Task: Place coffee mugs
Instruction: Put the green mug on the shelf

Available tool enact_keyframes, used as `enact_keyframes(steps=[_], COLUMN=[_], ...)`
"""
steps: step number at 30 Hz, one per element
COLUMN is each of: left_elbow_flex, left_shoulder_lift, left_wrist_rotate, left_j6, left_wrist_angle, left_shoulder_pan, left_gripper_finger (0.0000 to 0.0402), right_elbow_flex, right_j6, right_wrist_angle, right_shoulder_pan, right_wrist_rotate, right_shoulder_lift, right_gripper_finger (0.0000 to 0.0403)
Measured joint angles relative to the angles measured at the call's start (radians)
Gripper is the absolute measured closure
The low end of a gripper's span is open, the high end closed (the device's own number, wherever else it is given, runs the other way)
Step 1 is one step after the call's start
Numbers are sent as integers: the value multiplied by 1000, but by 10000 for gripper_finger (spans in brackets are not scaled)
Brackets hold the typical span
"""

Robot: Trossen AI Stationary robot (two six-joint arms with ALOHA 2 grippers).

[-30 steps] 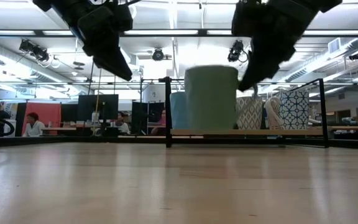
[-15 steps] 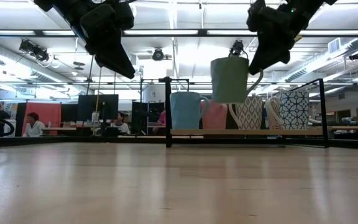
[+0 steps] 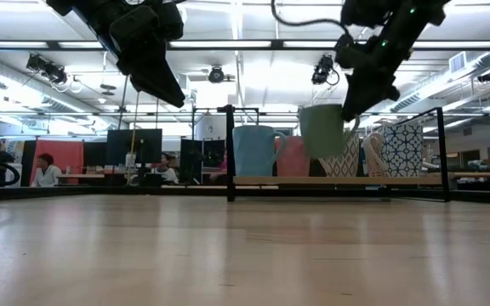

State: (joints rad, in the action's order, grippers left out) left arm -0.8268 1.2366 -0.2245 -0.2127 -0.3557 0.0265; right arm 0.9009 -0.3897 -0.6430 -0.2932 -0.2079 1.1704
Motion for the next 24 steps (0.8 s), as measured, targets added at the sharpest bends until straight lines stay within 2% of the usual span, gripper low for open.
enact_keyframes(steps=[8,14,24], left_elbow_flex=[0,0,0], left_shoulder_lift=[0,0,0], left_wrist_rotate=[0,0,0], left_j6=[0,-1,-1], left_wrist_angle=[0,0,0], left_shoulder_pan=[0,0,0], left_gripper_finger=[246,246,246], right_elbow_flex=[0,2,2], right_j6=[34,54,79], right_wrist_angle=[66,150,232], right_shoulder_pan=[-59,-83,-103], right_wrist_rotate=[3,60,80], right_shoulder_lift=[106,173,217], right_gripper_finger=[337,337,335])
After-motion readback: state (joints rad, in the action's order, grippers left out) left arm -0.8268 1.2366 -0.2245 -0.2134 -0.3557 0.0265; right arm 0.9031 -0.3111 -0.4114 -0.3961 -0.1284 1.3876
